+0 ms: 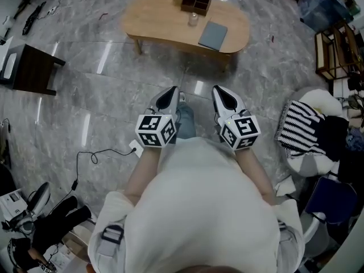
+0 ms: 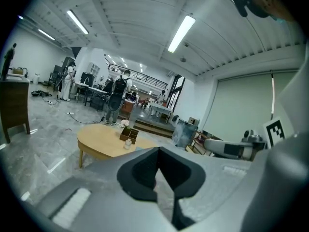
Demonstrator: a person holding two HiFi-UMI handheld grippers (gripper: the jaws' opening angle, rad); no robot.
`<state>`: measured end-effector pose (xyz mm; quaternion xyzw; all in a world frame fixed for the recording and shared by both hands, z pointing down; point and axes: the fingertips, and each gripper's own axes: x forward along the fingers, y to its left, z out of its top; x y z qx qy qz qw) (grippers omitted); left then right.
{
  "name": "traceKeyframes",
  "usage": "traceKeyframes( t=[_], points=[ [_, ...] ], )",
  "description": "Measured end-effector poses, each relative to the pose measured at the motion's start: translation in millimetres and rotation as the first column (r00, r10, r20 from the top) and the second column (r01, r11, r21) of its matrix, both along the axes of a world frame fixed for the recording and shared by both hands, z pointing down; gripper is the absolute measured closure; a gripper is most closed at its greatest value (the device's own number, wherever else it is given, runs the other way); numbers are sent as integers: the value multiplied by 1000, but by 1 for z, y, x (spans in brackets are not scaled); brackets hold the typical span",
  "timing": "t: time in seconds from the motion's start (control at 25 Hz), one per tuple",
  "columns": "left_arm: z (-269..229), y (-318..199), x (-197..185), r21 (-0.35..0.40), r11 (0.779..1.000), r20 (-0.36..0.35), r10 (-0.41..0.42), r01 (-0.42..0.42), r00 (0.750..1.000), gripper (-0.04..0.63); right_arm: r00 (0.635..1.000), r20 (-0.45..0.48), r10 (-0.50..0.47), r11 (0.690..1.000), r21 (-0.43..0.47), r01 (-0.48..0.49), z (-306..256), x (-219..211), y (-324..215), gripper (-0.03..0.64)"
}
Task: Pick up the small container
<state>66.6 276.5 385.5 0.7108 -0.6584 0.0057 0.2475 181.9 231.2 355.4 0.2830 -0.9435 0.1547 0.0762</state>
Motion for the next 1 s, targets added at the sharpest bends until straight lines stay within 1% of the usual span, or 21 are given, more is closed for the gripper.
traceKeyframes(
  t=[0.12, 0.28, 0.6, 0.84, 1.0],
  points=[
    [3, -29, -13, 2, 1000, 2, 4, -4, 1000, 594, 1000, -6, 1, 1000, 3, -1, 1, -15, -27, 617],
    [5, -70, -34, -13, 1000, -5, 12, -12, 1000, 594, 1000, -6, 6, 1000, 1, -6, -2, -38, -67, 617],
    [-6, -145, -77, -26, 997, 17, 73, -72, 997, 594, 1000, 1, 14, 1000, -2, -14, -14, -94, -140, 617],
    [-9, -196, -118, -24, 995, 14, 94, -94, 995, 594, 1000, -2, 24, 1000, -5, -24, -19, -135, -185, 617],
    [-5, -225, -140, -29, 994, 6, 108, -107, 994, 594, 999, -9, 40, 999, -6, -40, -16, -155, -212, 617]
  ],
)
